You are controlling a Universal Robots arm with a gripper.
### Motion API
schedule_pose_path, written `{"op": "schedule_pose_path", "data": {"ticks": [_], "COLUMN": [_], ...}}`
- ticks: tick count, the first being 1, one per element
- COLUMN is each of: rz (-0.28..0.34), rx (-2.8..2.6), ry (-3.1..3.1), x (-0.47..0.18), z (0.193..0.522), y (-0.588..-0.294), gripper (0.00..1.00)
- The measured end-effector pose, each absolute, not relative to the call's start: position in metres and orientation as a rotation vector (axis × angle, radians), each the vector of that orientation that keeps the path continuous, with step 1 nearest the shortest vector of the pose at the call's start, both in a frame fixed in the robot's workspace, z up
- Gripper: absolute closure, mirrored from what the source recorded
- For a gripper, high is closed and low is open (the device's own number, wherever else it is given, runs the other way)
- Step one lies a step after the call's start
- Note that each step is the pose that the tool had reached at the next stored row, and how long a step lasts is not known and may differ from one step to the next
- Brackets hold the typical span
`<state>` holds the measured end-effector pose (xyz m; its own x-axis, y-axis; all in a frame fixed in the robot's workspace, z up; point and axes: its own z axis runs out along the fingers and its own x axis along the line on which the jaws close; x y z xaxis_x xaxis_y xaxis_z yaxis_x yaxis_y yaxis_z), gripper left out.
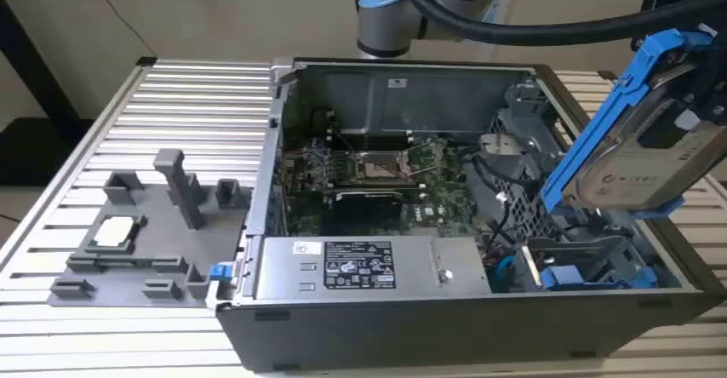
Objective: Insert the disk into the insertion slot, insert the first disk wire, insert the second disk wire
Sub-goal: 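Insert the disk into the insertion slot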
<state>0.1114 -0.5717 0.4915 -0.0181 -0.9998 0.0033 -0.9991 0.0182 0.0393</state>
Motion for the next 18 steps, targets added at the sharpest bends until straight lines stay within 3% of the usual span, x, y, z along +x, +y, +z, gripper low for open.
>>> {"op": "schedule_pose_path", "data": {"ticks": [18], "rz": [-0.036], "rx": [2.178], "ry": [-2.218], "x": [0.1114], "z": [0.4915], "y": [-0.5717], "gripper": [0.67]}}
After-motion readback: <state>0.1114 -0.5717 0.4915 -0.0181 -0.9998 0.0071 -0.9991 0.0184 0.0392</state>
